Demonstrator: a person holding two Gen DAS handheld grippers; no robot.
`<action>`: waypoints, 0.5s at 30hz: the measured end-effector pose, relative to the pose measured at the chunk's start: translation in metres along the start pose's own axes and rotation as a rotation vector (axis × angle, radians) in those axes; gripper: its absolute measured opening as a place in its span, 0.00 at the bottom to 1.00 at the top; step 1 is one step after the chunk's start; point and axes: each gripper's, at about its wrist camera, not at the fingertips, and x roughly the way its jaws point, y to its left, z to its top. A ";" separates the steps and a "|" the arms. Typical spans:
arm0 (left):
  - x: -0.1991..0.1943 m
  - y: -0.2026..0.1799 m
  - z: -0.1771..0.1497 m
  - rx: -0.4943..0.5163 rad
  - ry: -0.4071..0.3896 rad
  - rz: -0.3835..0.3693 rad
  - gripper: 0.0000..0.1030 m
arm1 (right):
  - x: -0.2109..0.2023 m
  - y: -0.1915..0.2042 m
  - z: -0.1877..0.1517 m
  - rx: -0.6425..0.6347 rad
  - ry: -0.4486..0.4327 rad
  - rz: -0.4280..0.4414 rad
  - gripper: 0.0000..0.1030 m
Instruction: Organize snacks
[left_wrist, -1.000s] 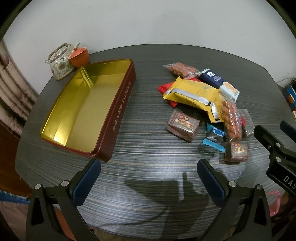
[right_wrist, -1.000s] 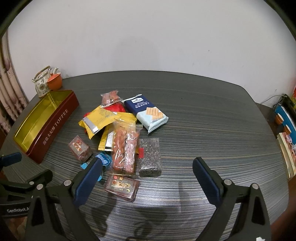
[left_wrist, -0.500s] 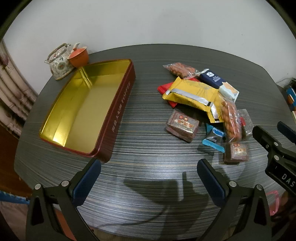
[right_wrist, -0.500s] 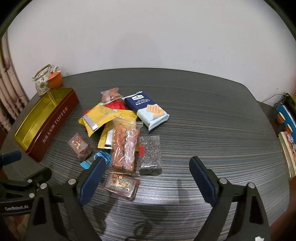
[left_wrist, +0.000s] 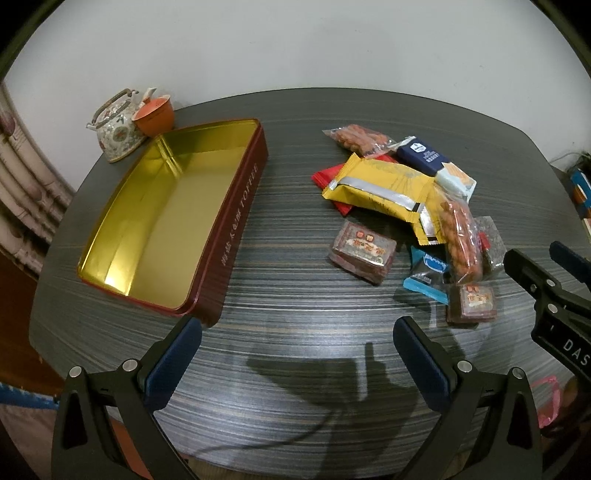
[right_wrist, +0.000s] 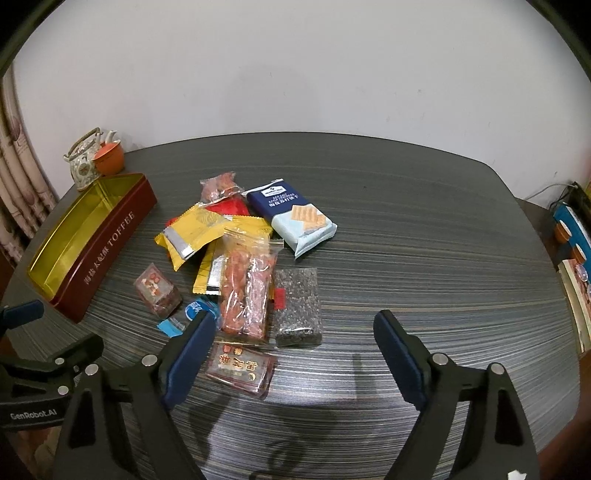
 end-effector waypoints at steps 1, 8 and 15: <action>0.000 0.000 0.000 0.000 0.000 0.000 1.00 | 0.000 0.000 0.000 0.003 0.003 0.001 0.81; 0.002 0.001 -0.001 -0.005 0.005 -0.002 1.00 | 0.004 -0.004 0.000 0.010 0.015 0.006 0.79; 0.002 0.003 0.000 -0.009 0.002 -0.005 1.00 | 0.005 -0.006 0.001 0.010 0.024 0.008 0.78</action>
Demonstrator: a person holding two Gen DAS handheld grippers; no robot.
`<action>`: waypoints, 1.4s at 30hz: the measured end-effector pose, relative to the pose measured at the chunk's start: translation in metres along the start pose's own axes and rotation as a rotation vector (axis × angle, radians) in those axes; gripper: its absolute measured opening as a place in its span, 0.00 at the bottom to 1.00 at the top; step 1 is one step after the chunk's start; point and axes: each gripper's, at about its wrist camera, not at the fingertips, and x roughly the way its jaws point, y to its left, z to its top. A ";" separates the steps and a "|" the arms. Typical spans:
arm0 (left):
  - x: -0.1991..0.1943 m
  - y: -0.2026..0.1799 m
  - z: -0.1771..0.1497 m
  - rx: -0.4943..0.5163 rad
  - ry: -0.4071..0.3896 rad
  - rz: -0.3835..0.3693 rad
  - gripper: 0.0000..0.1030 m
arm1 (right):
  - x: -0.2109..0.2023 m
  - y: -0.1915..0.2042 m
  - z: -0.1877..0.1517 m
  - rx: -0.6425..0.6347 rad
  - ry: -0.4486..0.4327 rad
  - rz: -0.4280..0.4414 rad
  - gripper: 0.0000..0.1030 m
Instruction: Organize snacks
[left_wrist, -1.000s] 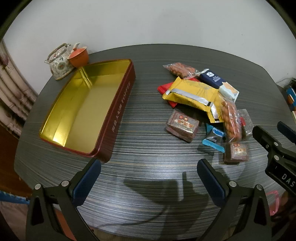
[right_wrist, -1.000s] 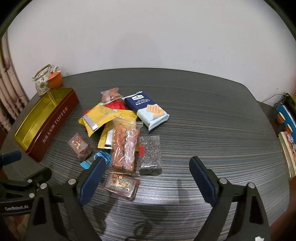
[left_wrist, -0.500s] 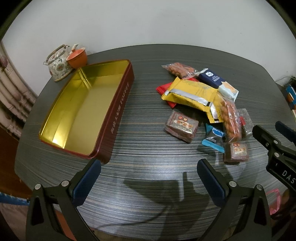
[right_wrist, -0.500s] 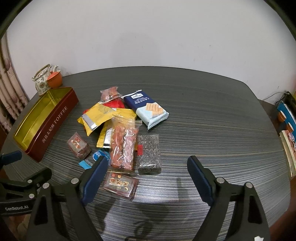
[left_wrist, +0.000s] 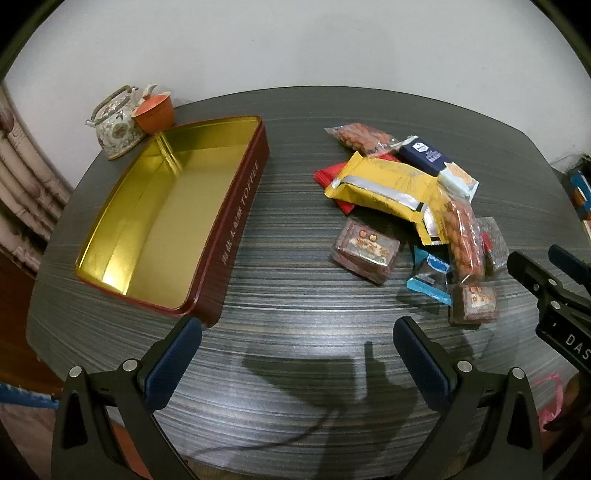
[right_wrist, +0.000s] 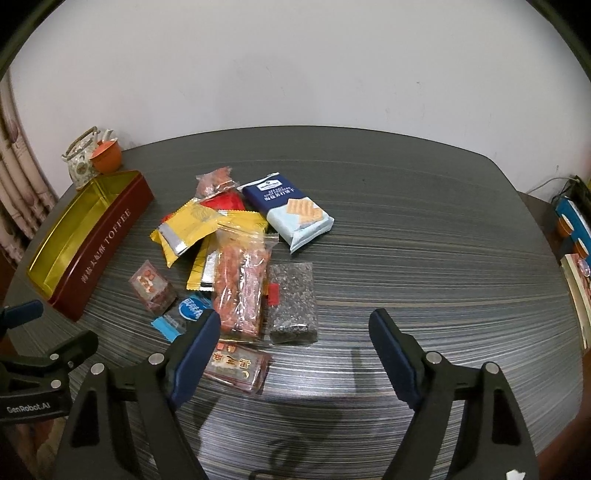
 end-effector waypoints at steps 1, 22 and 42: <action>0.000 0.001 0.000 -0.003 0.000 0.000 1.00 | 0.000 0.000 0.000 -0.001 0.000 -0.002 0.77; 0.013 0.000 0.010 0.032 0.036 -0.061 1.00 | 0.036 -0.014 0.002 0.002 0.110 0.014 0.64; 0.037 -0.005 0.043 -0.051 0.116 -0.052 0.97 | 0.068 -0.017 0.009 -0.004 0.149 0.061 0.32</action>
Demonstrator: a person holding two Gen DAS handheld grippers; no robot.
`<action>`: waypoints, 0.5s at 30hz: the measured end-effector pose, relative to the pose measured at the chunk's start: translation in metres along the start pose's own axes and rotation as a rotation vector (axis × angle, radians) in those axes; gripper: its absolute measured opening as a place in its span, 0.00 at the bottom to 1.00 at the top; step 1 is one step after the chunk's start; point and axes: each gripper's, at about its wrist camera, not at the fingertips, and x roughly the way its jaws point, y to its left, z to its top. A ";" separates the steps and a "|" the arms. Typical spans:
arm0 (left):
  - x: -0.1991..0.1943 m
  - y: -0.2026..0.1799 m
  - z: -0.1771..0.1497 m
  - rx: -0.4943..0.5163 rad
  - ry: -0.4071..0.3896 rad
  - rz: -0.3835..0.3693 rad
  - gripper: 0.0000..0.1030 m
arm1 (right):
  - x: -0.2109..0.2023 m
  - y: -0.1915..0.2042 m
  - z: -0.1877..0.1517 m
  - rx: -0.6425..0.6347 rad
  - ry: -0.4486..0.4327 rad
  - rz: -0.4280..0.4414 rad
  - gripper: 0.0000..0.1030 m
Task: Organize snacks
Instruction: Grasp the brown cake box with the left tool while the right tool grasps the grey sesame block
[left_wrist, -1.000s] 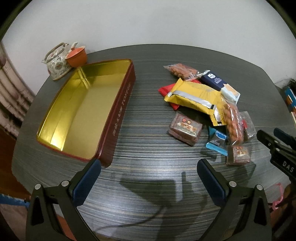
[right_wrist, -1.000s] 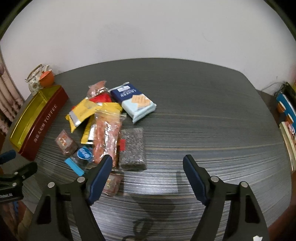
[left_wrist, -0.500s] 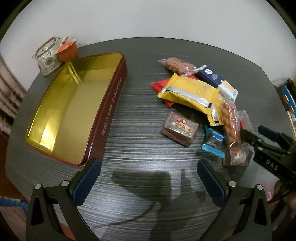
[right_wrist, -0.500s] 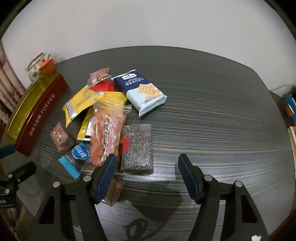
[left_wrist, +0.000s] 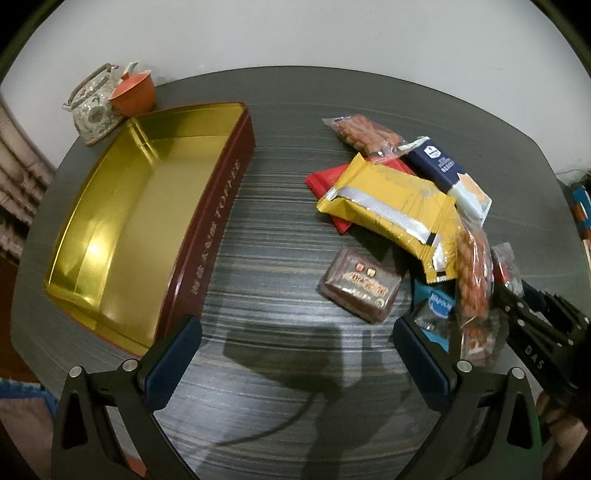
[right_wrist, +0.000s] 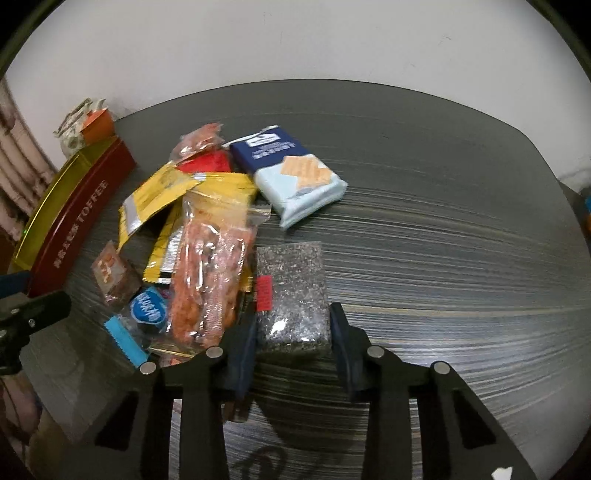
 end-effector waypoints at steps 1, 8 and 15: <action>0.002 -0.001 0.003 -0.008 0.010 -0.009 0.94 | 0.000 -0.004 0.000 0.010 -0.001 -0.005 0.32; 0.009 -0.016 0.015 -0.007 0.046 -0.053 0.82 | 0.000 -0.022 0.002 0.082 0.001 -0.022 0.32; 0.021 -0.028 0.020 0.008 0.084 -0.098 0.73 | 0.004 -0.015 0.002 0.070 -0.005 -0.038 0.33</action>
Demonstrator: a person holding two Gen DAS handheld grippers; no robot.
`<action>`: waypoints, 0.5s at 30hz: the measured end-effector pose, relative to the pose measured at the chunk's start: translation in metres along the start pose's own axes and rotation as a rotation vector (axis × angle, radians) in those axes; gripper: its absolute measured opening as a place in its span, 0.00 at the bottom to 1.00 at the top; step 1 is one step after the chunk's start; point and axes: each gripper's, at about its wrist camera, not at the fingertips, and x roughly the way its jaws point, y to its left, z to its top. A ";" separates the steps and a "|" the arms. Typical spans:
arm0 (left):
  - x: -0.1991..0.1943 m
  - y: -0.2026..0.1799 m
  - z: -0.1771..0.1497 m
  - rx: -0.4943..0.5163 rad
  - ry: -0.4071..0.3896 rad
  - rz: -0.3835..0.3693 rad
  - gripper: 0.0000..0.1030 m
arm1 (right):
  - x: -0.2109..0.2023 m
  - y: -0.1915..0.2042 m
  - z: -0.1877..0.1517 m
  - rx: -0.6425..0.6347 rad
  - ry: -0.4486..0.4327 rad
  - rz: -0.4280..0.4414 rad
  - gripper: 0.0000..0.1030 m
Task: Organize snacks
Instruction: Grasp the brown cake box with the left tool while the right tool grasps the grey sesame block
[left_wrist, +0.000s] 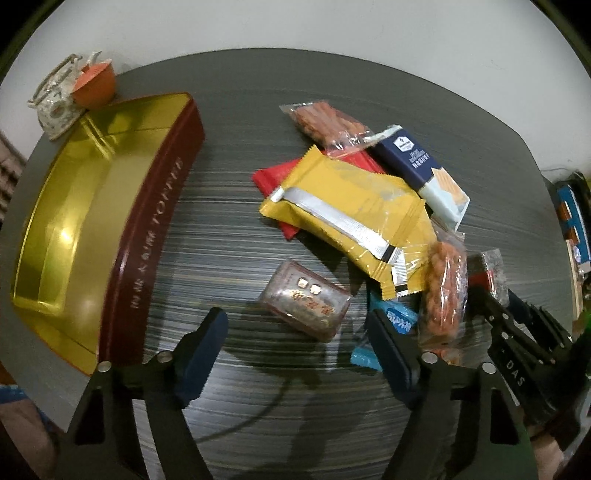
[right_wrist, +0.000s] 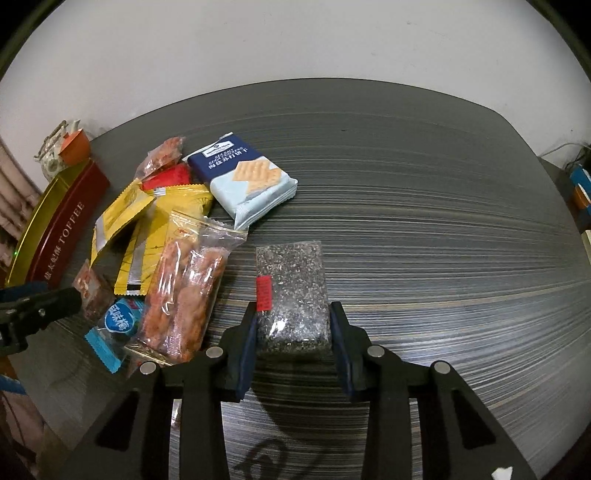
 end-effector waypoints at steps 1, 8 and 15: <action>0.002 -0.001 0.001 0.000 0.003 0.001 0.72 | 0.000 0.001 0.000 0.001 0.000 0.000 0.33; 0.015 -0.005 0.007 0.008 0.022 0.012 0.69 | 0.002 0.003 -0.003 0.002 -0.012 0.000 0.33; 0.027 -0.009 0.010 0.028 0.030 0.032 0.62 | 0.002 0.003 -0.003 0.002 -0.013 0.000 0.33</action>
